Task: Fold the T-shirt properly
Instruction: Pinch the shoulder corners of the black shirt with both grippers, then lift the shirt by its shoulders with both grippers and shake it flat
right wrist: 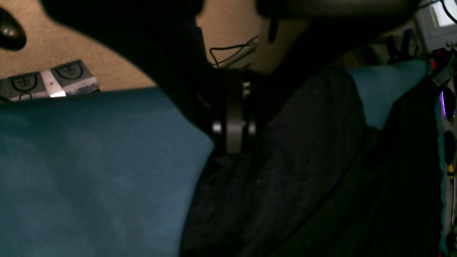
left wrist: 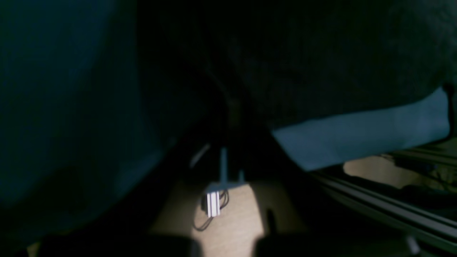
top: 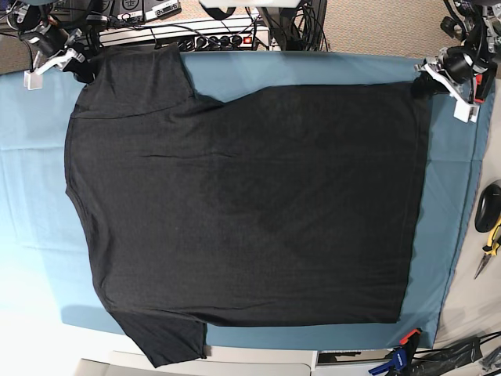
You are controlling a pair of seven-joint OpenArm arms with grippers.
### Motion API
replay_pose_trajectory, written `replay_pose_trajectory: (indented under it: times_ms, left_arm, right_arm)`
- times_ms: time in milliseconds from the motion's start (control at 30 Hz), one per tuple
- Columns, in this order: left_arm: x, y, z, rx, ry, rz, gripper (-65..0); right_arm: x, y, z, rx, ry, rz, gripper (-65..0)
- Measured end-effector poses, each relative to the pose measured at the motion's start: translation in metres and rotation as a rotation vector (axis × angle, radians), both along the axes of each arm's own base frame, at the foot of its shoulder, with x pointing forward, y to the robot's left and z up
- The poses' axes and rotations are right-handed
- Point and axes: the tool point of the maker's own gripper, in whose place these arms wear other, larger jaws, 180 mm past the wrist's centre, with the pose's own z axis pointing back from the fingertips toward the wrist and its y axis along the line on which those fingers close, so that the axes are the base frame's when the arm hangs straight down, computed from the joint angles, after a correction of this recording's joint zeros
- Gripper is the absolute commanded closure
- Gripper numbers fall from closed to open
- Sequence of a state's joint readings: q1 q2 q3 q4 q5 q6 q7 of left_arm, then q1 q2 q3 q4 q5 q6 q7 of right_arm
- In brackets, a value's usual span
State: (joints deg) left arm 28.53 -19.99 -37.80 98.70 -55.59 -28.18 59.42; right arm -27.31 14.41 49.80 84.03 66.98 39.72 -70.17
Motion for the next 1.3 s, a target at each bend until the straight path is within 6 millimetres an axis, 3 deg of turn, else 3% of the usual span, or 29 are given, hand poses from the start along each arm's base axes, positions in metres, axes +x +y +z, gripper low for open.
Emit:
replay_pose_trajectory:
  times_ms: [333, 433, 567, 767, 900, 1100, 1300]
  left_arm:
    - [0.001, 0.007, 0.009, -0.013, -0.036, 0.011, 0.0]
    - [-0.010, 0.014, 0.014, -0.002, -0.030, 0.012, 0.0]
    - [-0.033, 0.029, 0.023, -0.020, -0.023, 0.055, 0.0]
    - [-0.051, 0.045, 0.035, -0.039, -0.023, 0.109, 0.0]
    - [-0.058, 0.046, 0.033, -0.034, 0.001, 0.104, 0.0]
    - [-0.063, 0.043, 0.031, -0.045, 0.025, 0.090, 0.0]
    - [-0.086, 0.041, 0.027, -0.058, 0.086, 0.087, 0.0]
  right_arm:
    - [-0.003, 0.012, 0.002, 0.060, 0.011, 0.039, 0.0]
    - [-0.011, 0.015, 0.005, 0.034, 0.049, 0.090, 0.0]
    - [-0.021, 0.000, 0.024, -0.076, 0.078, 0.149, 0.0]
    - [-0.035, -0.031, 0.051, -0.198, 0.092, 0.137, 0.0]
    - [-0.047, -0.043, 0.056, -0.228, 0.126, 0.129, 0.0]
    - [-0.064, -0.044, 0.053, -0.223, 0.174, 0.130, 0.0]
    - [-0.081, -0.043, 0.050, -0.218, 0.228, 0.140, 0.0]
